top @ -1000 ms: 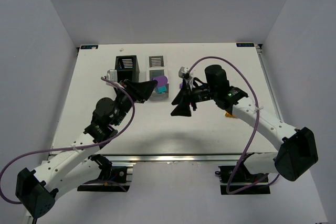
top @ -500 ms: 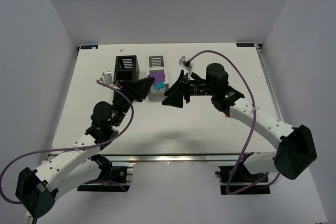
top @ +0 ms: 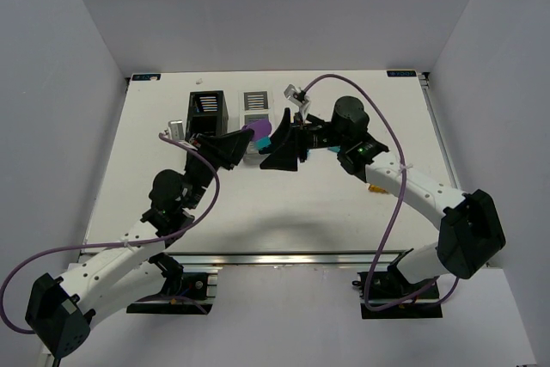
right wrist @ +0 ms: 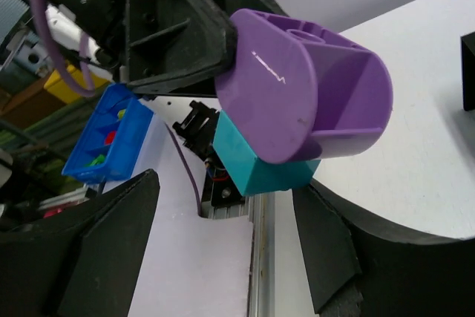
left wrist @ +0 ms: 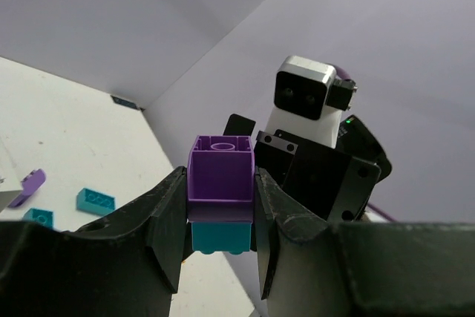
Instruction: Sort the legos into containers by color
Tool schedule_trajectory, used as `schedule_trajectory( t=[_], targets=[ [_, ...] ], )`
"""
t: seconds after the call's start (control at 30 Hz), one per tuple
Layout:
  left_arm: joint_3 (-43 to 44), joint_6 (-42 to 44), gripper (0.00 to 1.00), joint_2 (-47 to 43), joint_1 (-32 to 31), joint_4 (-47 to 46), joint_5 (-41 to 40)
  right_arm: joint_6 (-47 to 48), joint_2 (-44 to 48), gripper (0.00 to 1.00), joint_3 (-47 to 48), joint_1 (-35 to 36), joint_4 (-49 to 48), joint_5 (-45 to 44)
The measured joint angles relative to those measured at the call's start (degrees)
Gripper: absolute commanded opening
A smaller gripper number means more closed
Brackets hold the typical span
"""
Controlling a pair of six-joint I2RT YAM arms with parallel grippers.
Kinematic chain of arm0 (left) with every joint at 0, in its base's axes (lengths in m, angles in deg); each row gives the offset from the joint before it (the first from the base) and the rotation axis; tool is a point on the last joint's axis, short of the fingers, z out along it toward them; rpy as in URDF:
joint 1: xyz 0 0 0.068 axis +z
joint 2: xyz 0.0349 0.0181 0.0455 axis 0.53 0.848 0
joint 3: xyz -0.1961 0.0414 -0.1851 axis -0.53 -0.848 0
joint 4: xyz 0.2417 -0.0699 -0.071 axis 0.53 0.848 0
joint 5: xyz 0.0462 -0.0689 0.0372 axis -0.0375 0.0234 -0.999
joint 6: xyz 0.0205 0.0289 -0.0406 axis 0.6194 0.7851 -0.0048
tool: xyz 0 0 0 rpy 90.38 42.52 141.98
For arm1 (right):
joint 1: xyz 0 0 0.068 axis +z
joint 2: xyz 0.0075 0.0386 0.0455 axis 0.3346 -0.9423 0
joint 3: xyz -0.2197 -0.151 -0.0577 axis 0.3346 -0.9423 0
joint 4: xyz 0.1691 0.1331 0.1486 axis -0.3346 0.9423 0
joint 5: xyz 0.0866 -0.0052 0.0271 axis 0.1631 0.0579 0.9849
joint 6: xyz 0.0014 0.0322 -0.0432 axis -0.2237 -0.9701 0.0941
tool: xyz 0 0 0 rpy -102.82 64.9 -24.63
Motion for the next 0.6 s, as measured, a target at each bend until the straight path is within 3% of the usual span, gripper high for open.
schedule_trajectory(
  t=[0.6],
  targets=[
    [-0.7, -1.5, 0.00, -0.2, 0.3, -4.1, 4.5, -3.1, -3.7, 0.76, 2.9, -0.5, -4.9, 5.0]
  ],
)
